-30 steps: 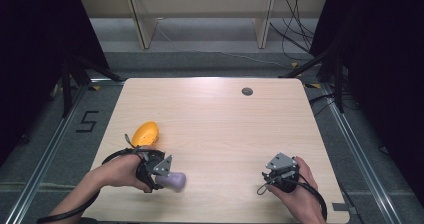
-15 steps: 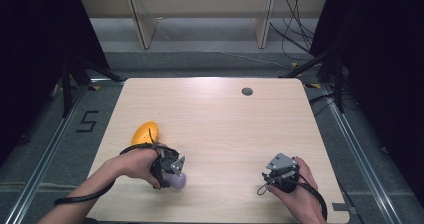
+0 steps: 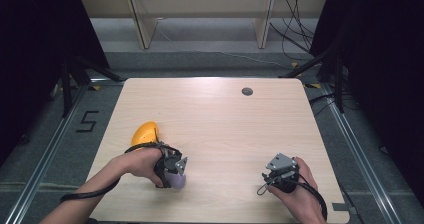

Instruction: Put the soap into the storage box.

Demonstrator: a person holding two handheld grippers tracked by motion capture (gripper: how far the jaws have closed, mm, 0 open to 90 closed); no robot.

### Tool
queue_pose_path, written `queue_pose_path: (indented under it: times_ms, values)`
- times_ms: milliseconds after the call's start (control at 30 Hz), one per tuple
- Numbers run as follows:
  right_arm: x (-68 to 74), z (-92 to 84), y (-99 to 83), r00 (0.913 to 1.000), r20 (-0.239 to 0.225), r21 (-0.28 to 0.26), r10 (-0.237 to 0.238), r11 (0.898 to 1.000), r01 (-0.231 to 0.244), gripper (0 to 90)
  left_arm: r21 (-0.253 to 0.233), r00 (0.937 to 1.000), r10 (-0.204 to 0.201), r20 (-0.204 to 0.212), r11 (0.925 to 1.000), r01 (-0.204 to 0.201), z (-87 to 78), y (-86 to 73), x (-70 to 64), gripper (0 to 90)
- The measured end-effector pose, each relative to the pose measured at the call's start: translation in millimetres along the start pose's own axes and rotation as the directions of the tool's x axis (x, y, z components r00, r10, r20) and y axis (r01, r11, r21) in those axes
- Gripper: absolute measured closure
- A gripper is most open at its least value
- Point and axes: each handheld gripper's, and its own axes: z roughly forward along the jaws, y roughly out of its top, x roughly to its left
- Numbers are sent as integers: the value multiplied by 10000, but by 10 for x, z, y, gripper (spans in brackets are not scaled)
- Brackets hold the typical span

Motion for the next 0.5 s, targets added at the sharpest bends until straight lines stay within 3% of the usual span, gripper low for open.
queue_pose_path:
  times_ms: [33, 67, 100, 500]
  values:
    - [0, -2, 0, 10000, -14, 28, 18, 10000, -18, 319, -218, 9995, -299, 129, 9993, 301, 19, -3, -18, 428]
    - [0, -2, 0, 10000, -14, 28, 18, 10000, -18, 319, -237, 9994, -318, 151, 9992, 322, 28, -5, -15, 428]
    - [7, -2, -3, 9999, -60, 82, 86, 9999, -86, 318, 13, 9999, -30, 132, 10000, 30, 20, -2, 8, 435]
    - [7, -6, -3, 9999, -83, 109, 131, 9999, -130, 318, 175, 9995, -166, 260, 9997, 162, 31, 18, 0, 473]
